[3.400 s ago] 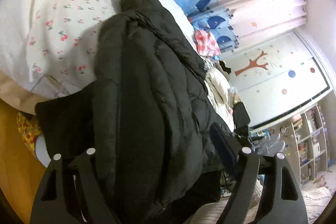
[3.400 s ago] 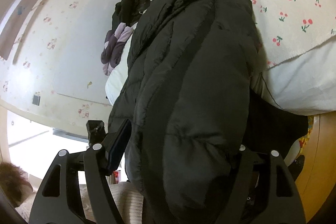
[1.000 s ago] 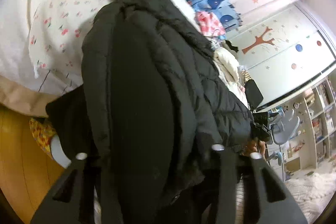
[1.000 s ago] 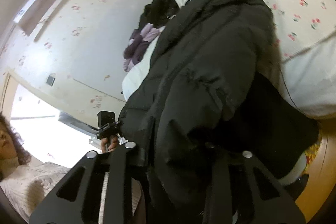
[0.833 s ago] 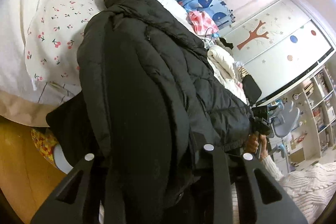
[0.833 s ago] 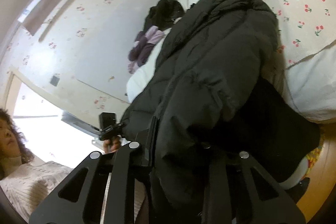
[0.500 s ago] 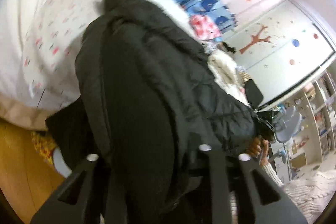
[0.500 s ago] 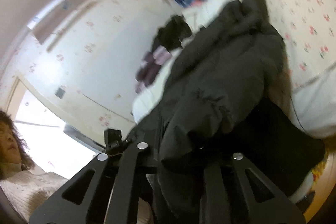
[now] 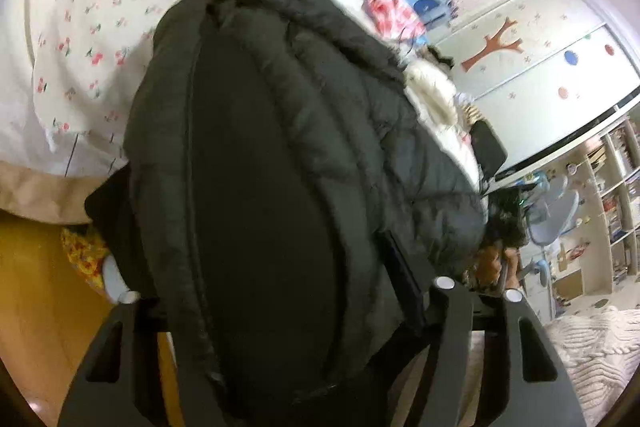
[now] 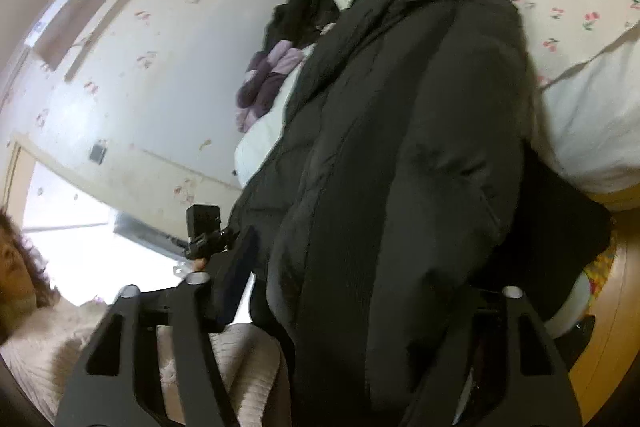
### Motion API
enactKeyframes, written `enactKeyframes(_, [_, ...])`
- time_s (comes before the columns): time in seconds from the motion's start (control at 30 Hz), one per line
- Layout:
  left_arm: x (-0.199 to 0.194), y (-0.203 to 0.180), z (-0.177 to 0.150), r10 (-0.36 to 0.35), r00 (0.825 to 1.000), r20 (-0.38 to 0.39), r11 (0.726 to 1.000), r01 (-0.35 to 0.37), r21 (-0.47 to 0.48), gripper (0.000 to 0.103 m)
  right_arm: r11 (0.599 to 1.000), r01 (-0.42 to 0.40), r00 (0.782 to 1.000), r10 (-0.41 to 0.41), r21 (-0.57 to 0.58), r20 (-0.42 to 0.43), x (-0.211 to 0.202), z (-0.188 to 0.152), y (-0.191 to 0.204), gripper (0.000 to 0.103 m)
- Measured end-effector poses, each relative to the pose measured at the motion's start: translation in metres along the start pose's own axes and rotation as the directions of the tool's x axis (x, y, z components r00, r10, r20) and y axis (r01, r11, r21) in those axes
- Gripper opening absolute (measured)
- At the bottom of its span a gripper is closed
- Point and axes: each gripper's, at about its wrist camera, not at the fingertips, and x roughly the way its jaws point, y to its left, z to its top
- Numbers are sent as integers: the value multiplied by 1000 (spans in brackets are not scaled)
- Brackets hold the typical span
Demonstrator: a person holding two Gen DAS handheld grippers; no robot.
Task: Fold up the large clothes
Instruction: 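Roll the held hem end over the jacket strip with both tools, then lower the folded end onto the jacket and open both tools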
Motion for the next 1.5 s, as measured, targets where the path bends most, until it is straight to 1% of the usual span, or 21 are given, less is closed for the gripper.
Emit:
enactKeyframes(0.03, [-4,-3,3,-30,1000,10,1000,30,6,32,1000,-19,1000,19,-8,11,-1,1,2,38])
enactKeyframes(0.07, [-8,-7,5,-32,999,31,999,31,18,27,998,-55,997,55,-17,46,-4,4,3,29])
enactKeyframes(0.13, [-17,-15,10,-52,997,61,998,50,29,23,986,-163,977,165,-31,137,-15,10,3,27])
enactKeyframes(0.27, [-30,-27,26,-124,987,104,992,121,32,22,949,-306,921,314,-69,233,-23,31,7,27])
enactKeyframes(0.4, [-44,-37,61,-194,966,174,981,192,28,22,922,-373,878,388,-108,279,-29,66,12,27])
enactKeyframes(0.43, [-48,-38,75,-212,956,204,977,212,22,22,916,-382,869,401,-121,291,-28,77,15,27])
enactKeyframes(0.6, [-53,-41,137,-220,931,292,975,222,28,22,908,-395,836,419,-143,355,-23,151,22,27])
enactKeyframes(0.73, [-47,-33,210,-160,918,364,985,174,-8,22,931,-345,842,363,-119,399,-10,219,18,27])
enactKeyframes(0.83, [-29,-12,263,-89,905,416,985,141,-97,22,959,-279,851,272,-52,450,11,277,4,27])
enactKeyframes(0.9, [-10,6,294,-33,904,426,982,109,-156,22,980,-199,862,163,25,480,29,309,-16,28])
enactKeyframes(1.0, [42,48,333,100,922,375,958,12,-287,22,984,-38,885,-47,174,464,67,347,-65,35])
enactKeyframes(1.1, [95,89,344,216,942,256,919,-108,-380,26,945,135,901,-242,299,360,104,357,-118,38])
enactKeyframes(1.13, [114,103,345,227,950,216,911,-129,-391,26,936,147,905,-258,320,338,112,356,-131,38])
enactKeyframes(1.17, [127,112,343,215,957,196,905,-120,-407,27,934,132,906,-250,332,342,116,354,-141,39])
enactKeyframes(1.23, [134,116,342,212,959,187,901,-117,-417,28,936,104,904,-230,335,361,113,352,-145,42])
enactKeyframes(1.3, [131,110,341,208,962,176,906,-122,-406,32,939,90,908,-215,332,361,108,345,-145,57])
enactKeyframes(1.33, [125,105,340,197,966,169,908,-114,-403,39,938,86,907,-213,336,364,100,343,-143,61])
enactKeyframes(1.37, [117,99,340,179,969,170,912,-99,-397,48,937,75,903,-209,340,376,93,342,-136,69])
enactKeyframes(1.4, [111,97,340,162,970,182,918,-81,-389,53,938,63,899,-201,340,389,85,340,-129,80])
enactKeyframes(1.47, [84,78,340,118,962,248,931,-20,-365,75,944,63,885,-202,323,420,61,328,-109,88])
enactKeyframes(1.5, [73,74,342,100,954,282,932,9,-362,80,950,70,883,-202,306,424,57,328,-98,89])
